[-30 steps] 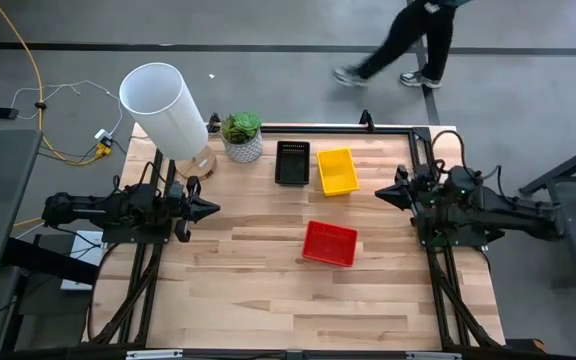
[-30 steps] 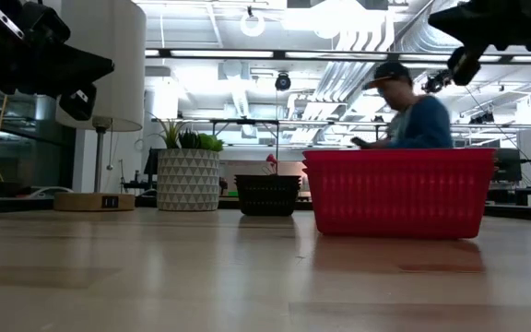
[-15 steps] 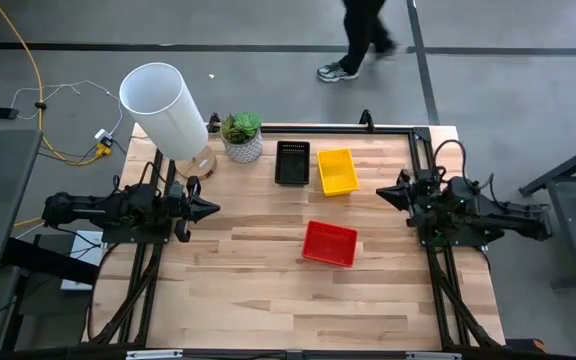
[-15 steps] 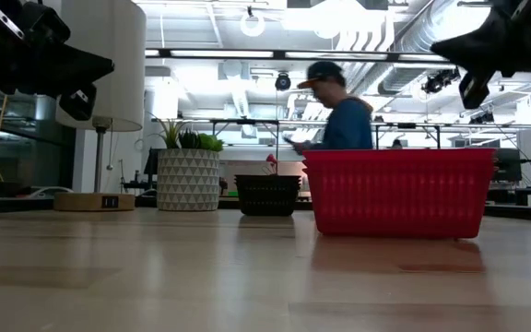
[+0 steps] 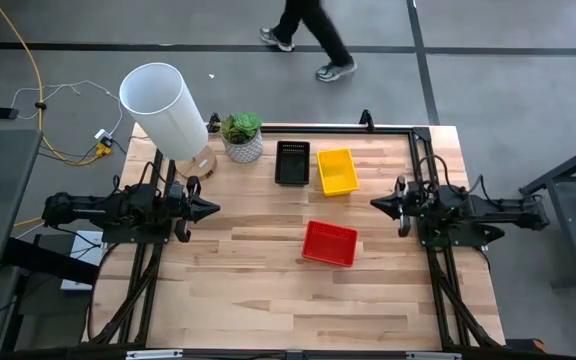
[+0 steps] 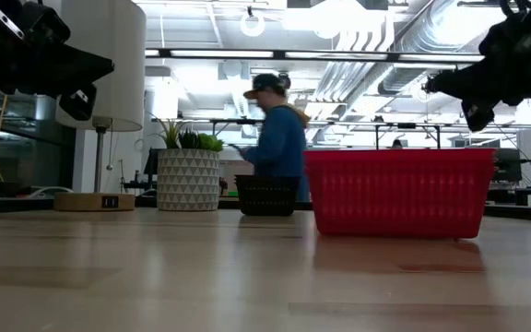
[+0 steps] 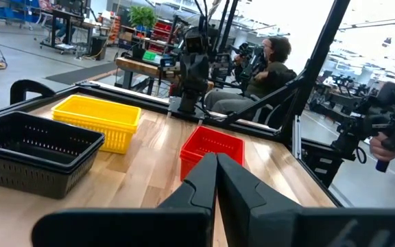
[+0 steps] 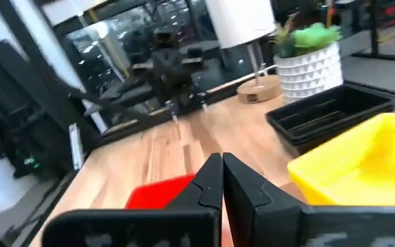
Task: Stack baskets by color
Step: Return to Home Position
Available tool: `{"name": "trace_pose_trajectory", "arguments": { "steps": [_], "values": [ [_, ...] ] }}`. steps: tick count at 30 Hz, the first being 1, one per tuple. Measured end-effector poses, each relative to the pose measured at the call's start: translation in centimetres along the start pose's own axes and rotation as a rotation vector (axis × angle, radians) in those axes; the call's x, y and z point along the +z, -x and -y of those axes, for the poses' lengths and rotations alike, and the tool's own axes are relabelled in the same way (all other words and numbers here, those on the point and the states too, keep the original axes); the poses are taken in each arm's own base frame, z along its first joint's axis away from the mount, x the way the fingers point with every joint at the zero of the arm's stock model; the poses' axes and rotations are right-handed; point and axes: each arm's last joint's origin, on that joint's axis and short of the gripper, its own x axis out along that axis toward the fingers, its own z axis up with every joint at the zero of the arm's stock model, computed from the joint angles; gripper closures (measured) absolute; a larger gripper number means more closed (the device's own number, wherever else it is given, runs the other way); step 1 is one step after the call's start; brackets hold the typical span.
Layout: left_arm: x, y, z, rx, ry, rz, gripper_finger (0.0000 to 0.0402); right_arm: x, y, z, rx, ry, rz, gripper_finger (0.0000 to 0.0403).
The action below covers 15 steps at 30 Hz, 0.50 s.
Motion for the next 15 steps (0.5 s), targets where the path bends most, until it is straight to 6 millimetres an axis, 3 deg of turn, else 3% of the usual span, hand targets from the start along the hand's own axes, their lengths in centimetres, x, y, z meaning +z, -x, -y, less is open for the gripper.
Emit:
{"name": "trace_pose_trajectory", "arguments": {
  "steps": [15],
  "values": [
    [0.0,0.0,-0.01,0.003,0.0,0.001,0.0401,-0.25,-0.03,-0.12,0.057,0.176,-0.038,0.0403]
  ]
}}
